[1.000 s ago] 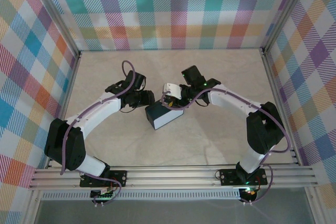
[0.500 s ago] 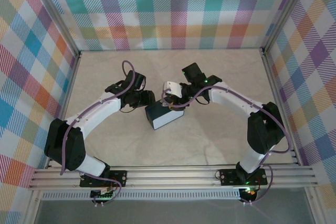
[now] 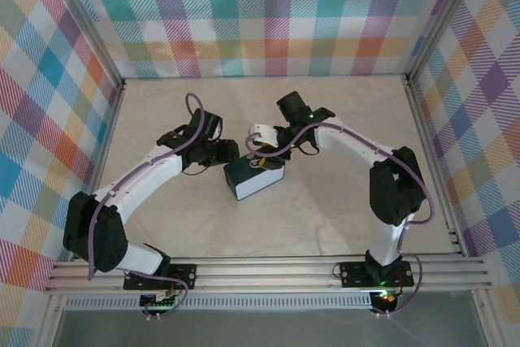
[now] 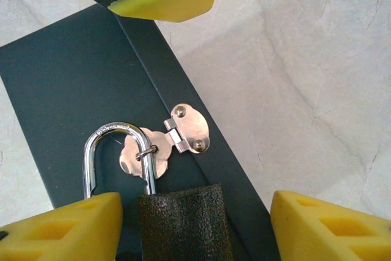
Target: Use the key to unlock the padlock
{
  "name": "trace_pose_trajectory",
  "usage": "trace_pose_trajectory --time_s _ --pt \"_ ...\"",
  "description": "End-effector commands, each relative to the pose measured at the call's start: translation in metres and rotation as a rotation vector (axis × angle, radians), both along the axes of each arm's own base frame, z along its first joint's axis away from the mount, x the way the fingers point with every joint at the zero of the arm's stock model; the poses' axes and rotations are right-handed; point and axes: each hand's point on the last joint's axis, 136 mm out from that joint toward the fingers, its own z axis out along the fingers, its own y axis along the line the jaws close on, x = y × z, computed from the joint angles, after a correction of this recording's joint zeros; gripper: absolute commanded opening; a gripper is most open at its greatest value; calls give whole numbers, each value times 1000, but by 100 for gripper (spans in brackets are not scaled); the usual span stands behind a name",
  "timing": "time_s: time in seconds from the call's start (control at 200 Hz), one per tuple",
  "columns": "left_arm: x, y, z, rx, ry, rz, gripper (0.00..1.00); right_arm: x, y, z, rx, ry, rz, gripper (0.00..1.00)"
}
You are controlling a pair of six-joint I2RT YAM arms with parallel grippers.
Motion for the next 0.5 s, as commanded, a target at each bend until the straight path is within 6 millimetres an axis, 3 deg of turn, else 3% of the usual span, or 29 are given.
trace_pose_trajectory --time_s 0.0,0.3,0.495 --pt "-8 5 0 13 7 -11 54 -14 -10 -15 -59 75 36 61" --pt "-8 0 -3 -10 24 -17 54 -18 -17 -3 -52 79 49 43" --pt "-10 0 -6 -9 32 -11 54 -20 -15 2 -33 78 46 43"
